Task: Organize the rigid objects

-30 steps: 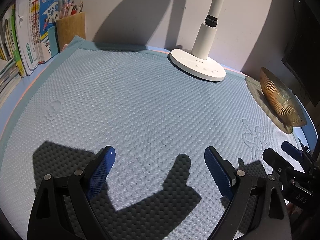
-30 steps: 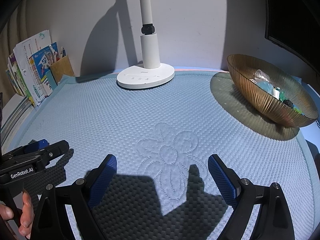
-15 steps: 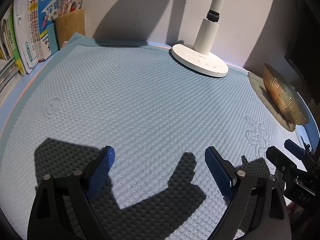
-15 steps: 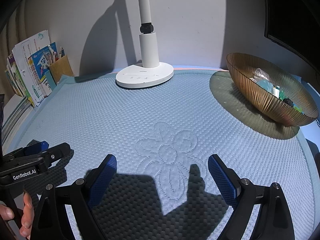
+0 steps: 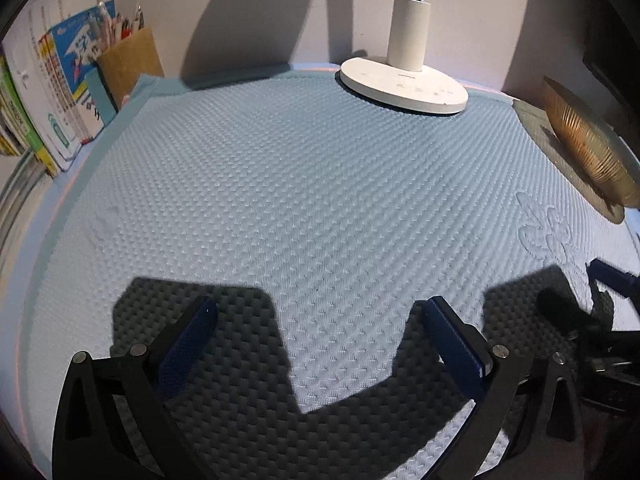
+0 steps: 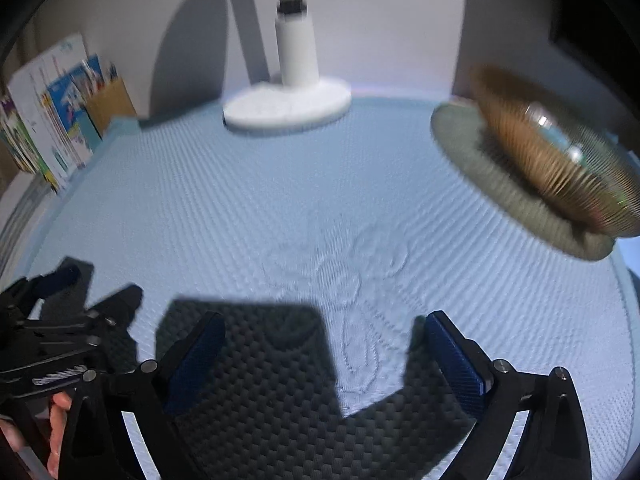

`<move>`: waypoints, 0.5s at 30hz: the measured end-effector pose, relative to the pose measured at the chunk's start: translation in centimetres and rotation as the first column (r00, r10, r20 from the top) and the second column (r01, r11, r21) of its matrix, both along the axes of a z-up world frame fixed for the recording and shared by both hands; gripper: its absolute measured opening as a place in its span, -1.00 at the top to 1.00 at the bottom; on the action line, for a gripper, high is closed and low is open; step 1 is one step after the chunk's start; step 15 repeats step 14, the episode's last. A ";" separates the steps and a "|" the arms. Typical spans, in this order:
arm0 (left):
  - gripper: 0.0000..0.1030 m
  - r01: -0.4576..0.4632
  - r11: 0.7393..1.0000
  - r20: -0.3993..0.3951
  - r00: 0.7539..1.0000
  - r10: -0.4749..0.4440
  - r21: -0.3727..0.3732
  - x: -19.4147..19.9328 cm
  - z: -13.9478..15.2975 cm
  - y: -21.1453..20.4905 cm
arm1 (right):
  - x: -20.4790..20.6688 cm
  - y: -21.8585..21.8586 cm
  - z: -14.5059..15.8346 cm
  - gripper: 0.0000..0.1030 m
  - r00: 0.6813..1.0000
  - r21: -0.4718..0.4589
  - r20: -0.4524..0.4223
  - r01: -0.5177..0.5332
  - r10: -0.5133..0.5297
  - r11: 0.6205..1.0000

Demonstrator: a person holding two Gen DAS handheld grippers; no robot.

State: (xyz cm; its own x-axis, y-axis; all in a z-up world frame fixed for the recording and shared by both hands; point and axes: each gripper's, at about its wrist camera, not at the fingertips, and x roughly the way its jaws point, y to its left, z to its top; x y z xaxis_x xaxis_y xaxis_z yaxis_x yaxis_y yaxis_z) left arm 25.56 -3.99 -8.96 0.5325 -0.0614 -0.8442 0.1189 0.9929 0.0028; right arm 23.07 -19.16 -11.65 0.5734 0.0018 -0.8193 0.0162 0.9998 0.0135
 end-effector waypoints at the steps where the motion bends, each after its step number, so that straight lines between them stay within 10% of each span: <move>1: -1.00 0.003 1.000 0.000 1.000 -0.003 -0.005 0.0 0.0 0.1 | 0.1 0.3 -0.1 -1.00 1.000 -0.016 -0.004 -0.006 0.006 1.000; 15: -1.00 0.007 1.000 0.003 1.000 -0.007 -0.020 -0.1 0.1 0.1 | 0.2 0.3 -0.2 -1.00 1.000 -0.029 -0.009 -0.011 0.011 1.000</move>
